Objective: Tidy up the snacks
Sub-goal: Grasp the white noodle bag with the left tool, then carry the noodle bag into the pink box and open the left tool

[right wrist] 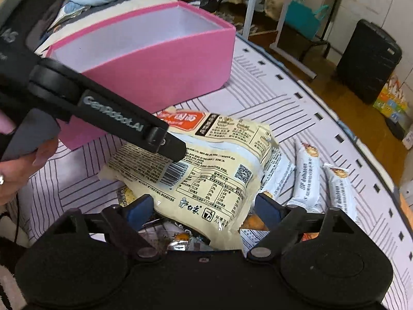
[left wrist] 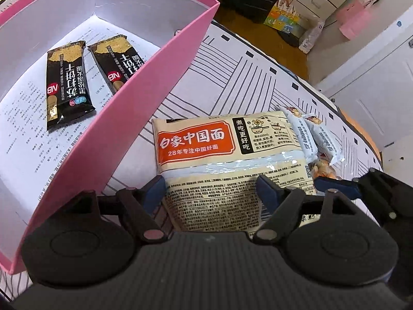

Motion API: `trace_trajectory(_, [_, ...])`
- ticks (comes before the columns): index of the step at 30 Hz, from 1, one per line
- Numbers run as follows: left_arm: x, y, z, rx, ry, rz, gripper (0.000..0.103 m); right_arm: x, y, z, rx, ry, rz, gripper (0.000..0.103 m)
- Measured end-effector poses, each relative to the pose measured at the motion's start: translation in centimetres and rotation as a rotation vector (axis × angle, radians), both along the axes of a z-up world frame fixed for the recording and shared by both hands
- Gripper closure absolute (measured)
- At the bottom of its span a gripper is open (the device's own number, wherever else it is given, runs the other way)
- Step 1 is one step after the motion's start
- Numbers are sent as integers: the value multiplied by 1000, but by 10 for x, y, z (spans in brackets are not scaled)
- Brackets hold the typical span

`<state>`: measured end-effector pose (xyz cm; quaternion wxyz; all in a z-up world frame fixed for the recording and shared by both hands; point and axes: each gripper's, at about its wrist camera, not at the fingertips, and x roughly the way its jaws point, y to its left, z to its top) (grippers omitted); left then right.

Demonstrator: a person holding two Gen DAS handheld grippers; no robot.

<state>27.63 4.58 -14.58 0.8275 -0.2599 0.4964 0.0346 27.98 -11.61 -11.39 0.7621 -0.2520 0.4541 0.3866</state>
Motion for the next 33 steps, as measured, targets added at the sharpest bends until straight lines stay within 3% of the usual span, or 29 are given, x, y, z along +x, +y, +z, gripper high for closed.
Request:
trace_trajectory(10, [-1,18,-23,-162,7,59,17,9,4,-11,49,58,9,10])
trace_trajectory(25, [-2,13,-26,-153,-27,21,18,-18,8,-18,114,-76,-82,12])
trace_trajectory(33, [-6,5,-12,-83,-52,-56,18,-35,1,-11,149,-102,-127,13])
